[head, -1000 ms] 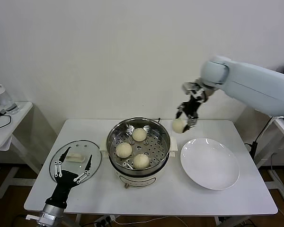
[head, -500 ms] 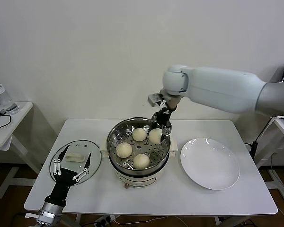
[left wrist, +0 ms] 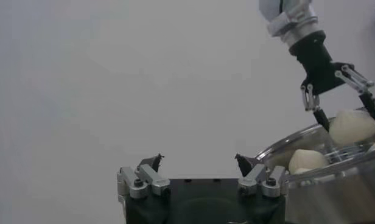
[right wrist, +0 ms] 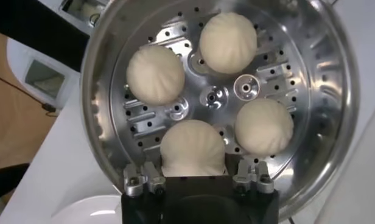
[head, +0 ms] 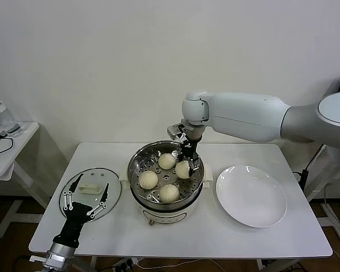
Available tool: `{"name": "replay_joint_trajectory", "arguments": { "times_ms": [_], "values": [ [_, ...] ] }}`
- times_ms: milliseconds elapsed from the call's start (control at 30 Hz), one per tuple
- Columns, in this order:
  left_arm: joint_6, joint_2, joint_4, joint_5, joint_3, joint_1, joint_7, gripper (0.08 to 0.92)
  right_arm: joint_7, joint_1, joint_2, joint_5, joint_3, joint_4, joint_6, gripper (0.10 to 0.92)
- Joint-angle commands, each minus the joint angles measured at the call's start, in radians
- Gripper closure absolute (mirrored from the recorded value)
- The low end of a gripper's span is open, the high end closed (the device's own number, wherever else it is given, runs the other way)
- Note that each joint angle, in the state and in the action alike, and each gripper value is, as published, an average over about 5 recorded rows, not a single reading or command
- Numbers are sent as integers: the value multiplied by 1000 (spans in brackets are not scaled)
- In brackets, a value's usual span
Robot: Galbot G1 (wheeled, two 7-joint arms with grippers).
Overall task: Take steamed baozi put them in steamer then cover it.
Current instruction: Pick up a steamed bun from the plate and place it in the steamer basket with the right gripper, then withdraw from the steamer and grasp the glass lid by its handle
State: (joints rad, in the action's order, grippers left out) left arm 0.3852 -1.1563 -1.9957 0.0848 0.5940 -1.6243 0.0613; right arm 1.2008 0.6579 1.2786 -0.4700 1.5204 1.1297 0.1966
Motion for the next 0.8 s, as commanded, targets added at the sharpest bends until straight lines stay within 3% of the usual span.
{"name": "replay_joint_trajectory", "arguments": {
  "times_ms": [33, 433, 667, 733, 800],
  "values": [
    [3, -1, 5, 0, 3, 0, 1, 177, -6, -22, 30, 26, 16, -33, -4, 305],
    [-4, -4, 2, 3, 7, 0, 6, 177, -28, -30, 11, 28, -12, -6, -14, 207],
    [-10, -5, 7, 37, 15, 6, 25, 177, -12, -19, -156, 34, -176, 138, -61, 203],
    [-16, -6, 7, 54, 16, 11, 37, 177, -72, -25, -232, -10, -232, 186, -99, 203],
    [-24, -7, 3, 77, 18, 17, 47, 177, -241, -37, -312, -82, -263, 236, -151, 203]
  ]
}}
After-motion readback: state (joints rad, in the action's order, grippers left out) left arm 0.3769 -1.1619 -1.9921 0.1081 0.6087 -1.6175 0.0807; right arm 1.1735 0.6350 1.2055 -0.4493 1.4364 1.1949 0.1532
